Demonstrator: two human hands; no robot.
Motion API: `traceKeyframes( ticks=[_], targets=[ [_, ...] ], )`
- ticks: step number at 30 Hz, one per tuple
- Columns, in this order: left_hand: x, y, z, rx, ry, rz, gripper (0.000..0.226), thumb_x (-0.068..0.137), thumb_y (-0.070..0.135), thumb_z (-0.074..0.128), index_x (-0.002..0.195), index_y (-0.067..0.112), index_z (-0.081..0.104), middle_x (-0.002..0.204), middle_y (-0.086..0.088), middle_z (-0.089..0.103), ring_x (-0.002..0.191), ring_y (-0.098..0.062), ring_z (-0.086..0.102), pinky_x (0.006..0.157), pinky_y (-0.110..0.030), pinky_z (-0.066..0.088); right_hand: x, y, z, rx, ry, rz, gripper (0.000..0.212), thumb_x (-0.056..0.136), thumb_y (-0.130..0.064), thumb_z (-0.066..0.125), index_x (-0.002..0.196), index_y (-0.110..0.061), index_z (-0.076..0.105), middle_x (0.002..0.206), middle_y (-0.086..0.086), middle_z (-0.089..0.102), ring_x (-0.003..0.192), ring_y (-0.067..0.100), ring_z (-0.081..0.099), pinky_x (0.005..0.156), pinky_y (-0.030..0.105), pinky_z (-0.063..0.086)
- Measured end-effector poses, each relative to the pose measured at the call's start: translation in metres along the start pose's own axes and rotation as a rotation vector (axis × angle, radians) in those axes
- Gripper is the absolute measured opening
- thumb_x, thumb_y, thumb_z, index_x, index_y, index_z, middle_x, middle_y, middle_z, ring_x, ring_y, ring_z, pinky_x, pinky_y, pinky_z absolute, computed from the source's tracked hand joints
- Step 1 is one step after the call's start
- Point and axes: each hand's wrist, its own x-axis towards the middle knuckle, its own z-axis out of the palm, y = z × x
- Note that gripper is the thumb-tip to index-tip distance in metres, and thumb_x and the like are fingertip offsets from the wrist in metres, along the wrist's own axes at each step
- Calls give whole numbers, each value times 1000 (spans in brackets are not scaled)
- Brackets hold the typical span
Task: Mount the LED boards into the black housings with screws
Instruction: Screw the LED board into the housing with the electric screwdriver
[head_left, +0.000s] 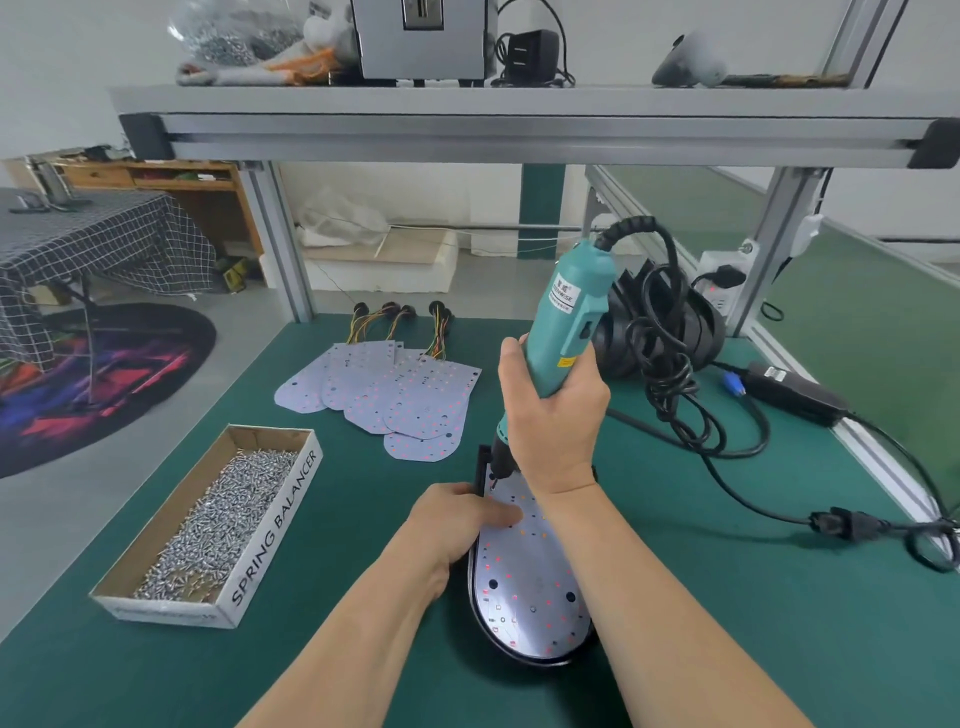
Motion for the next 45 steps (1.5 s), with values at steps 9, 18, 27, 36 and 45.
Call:
traceKeyframes(
  ticks=[9,18,27,36,45],
  targets=[
    [-1,-3,0,32,13,22,20,72,3,80,91,4,77,87,-10,78,83,-29,76,84,-41,60,3,6,2,-35,-8,124,30,80,-33,69,69,-28,42,54,-17,47,50,8,42,53,25,39],
    [-2,3,-2,62,-40,4,24,76,5,79,100,3,76,92,-10,78,89,-27,75,92,-42,57,23,-29,-25,109,134,53,14,85,-41,73,86,-33,61,73,-5,64,65,18,61,64,35,54],
    [-8,4,-5,75,-76,25,22,82,6,76,103,2,74,93,-12,78,86,-29,76,83,-38,59,35,17,-143,-367,276,437,31,83,-52,66,88,-29,46,91,8,69,81,28,63,70,38,46],
    [-14,-3,-10,4,-65,56,18,84,6,73,102,2,73,93,-14,77,82,-30,76,70,-32,58,11,47,-189,-1068,91,514,86,78,-2,75,150,-9,29,148,17,35,130,39,41,105,50,41],
    [-7,-4,-6,25,-50,59,16,83,6,74,98,2,74,91,-14,77,82,-30,76,79,-37,57,61,66,-158,-1502,-605,439,38,90,0,52,127,-7,54,129,10,46,123,29,44,88,37,46]
  ],
)
